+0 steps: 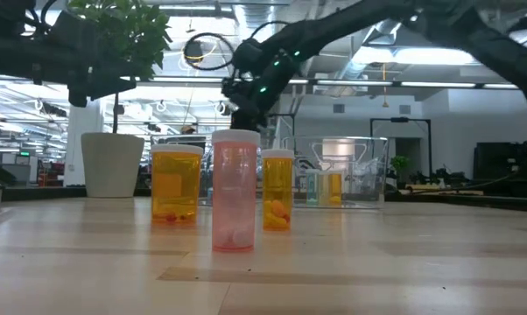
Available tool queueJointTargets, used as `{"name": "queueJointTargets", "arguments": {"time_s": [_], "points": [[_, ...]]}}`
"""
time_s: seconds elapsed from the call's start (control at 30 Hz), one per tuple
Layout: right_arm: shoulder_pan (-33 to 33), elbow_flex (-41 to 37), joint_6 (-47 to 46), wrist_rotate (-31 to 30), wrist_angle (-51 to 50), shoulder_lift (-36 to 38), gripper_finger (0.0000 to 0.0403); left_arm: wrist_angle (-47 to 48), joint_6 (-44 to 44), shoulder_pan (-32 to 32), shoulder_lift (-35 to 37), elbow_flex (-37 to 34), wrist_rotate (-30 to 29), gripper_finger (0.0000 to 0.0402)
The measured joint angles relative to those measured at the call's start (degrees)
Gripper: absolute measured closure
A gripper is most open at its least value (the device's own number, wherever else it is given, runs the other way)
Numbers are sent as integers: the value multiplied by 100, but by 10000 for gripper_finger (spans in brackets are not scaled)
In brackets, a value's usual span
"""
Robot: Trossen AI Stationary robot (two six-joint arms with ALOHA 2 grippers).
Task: Pick and place medicine bottles into bin by pill shape (circle, oval)
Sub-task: Put the right big orange capsule bottle into the left transparent bin
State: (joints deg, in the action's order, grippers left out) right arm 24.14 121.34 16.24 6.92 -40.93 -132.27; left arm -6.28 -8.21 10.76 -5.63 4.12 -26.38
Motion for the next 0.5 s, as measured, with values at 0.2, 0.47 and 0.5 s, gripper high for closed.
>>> {"name": "queueJointTargets", "arguments": {"time_s": [0.2,0.47,0.5], "points": [[-35,1072,-180,103,-835,-659,183,32,-3,2,0,0,6,161],[-94,1282,-464,242,-997,-889,181,34,2,11,9,0,-1,161],[-90,1285,-512,242,-987,-888,182,33,2,13,6,0,-1,162]]}}
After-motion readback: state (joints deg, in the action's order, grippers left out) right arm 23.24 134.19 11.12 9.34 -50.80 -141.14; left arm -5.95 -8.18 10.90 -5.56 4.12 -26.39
